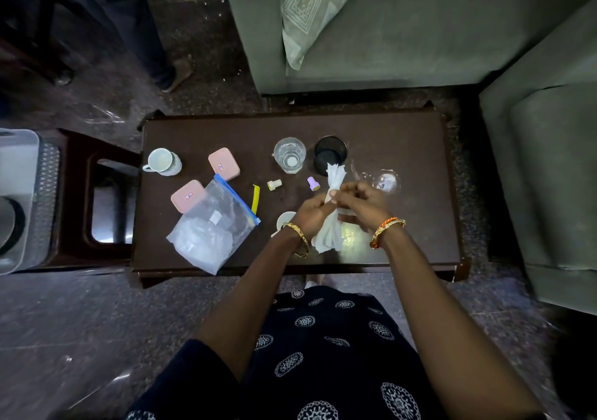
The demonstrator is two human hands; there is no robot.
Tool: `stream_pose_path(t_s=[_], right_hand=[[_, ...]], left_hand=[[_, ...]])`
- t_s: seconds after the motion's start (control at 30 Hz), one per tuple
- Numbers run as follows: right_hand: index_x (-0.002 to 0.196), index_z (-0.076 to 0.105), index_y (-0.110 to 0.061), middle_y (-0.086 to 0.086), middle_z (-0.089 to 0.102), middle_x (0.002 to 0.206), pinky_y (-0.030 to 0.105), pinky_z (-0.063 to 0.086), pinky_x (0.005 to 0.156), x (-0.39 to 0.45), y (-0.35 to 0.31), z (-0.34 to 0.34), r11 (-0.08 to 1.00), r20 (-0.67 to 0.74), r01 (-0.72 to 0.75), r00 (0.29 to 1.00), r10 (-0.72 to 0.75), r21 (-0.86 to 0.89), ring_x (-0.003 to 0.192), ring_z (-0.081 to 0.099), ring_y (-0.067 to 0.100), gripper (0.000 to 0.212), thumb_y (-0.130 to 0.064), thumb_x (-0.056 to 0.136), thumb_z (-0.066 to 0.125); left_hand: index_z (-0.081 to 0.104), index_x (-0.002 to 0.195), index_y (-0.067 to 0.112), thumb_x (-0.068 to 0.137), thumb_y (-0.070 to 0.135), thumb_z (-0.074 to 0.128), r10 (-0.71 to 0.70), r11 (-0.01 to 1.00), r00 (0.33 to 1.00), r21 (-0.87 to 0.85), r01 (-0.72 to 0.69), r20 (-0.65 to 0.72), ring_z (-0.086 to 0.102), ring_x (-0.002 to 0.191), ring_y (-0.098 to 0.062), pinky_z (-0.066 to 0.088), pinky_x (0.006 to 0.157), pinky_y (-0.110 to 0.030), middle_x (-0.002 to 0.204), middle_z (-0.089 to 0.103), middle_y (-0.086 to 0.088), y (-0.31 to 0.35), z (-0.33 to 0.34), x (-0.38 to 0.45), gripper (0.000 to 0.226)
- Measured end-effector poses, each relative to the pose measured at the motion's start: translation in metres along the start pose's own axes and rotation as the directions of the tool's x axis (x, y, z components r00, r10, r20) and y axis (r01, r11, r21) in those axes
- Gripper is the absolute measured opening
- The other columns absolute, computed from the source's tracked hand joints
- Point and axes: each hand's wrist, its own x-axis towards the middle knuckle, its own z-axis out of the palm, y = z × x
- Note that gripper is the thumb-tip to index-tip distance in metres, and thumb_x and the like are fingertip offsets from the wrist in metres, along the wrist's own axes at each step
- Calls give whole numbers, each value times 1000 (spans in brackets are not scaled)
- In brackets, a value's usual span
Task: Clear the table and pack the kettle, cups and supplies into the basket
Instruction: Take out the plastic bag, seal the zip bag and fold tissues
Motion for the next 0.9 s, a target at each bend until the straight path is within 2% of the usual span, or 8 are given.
stream_pose_path(t_s=[0.13, 0.27, 0.33, 0.47, 0.57, 0.67, 0.77, 0.9], right_hand=[[83, 61, -13, 5, 64, 81, 21, 55, 48, 3, 1, -7, 997, -8, -21, 1000, 21, 72, 67, 63, 18, 10, -8, 82, 70], [90, 66, -9, 5, 66, 83, 23, 56, 53, 5, 6, -13, 997, 11, -18, 1000, 17, 80, 73, 64, 20, 10, -11, 82, 70], [83, 67, -14, 2, 67, 78, 25, 55, 58, 5, 8, -15, 996, 5, -34, 999, 34, 87, 70, 63, 18, 2, -12, 82, 69], [73, 68, -17, -1, 69, 66, 29, 52, 64, 6, 9, -25, 971, 47, -124, 992, 117, 205, 63, 62, 18, 13, -15, 85, 64], [67, 65, -15, 1, 69, 59, 30, 49, 64, 7, 11, -34, 891, 89, -223, 975, 204, 396, 55, 65, 20, 28, -16, 88, 48], [74, 58, -17, 0, 60, 65, 27, 43, 60, 12, 13, -44, 848, -6, -192, 975, 224, 495, 61, 54, 18, 26, -32, 89, 44], [89, 63, -20, -1, 63, 82, 28, 50, 66, 15, 14, -53, 935, -2, -184, 981, 193, 302, 76, 58, 18, 30, -48, 85, 54], [101, 65, -13, 3, 70, 100, 30, 57, 64, 17, 14, -54, 987, 76, -152, 986, 148, 52, 96, 63, 23, 23, -21, 80, 71]], left_hand=[[50, 126, -6, 98, 6, 40, 10, 1000, 1000, -30, -10, 9, 50, 101, -22, 41, 95, -37, 110, 54, -12, -4, 0, 1, 32], [53, 122, -5, 97, 7, 42, -12, 997, 998, -71, 8, -58, 57, 81, -12, 47, 76, -24, 106, 57, -11, -7, 0, 2, 30], [55, 119, -5, 97, 7, 43, -43, 995, 994, -94, 33, -98, 57, 77, -12, 47, 73, -24, 102, 59, -10, -9, -1, 3, 29], [56, 116, -3, 96, 5, 43, -112, 977, 979, -197, 79, -167, 56, 72, -15, 45, 69, -25, 82, 61, -4, -8, -7, 5, 26], [54, 122, -5, 96, 5, 43, -171, 949, 964, -296, 107, -202, 58, 74, -19, 48, 78, -32, 86, 62, -8, -7, -13, 4, 30], [51, 125, -7, 96, 7, 42, -198, 935, 959, -334, 122, -204, 59, 81, -27, 47, 88, -41, 97, 62, -14, -5, -22, 3, 33], [50, 126, -6, 96, 9, 43, -210, 930, 956, -342, 131, -204, 59, 82, -27, 45, 95, -45, 111, 58, -17, -1, -27, 1, 34], [54, 122, -3, 93, 11, 50, -196, 937, 962, -327, 125, -193, 59, 93, -30, 49, 91, -44, 111, 59, -16, 2, -29, -2, 32]])
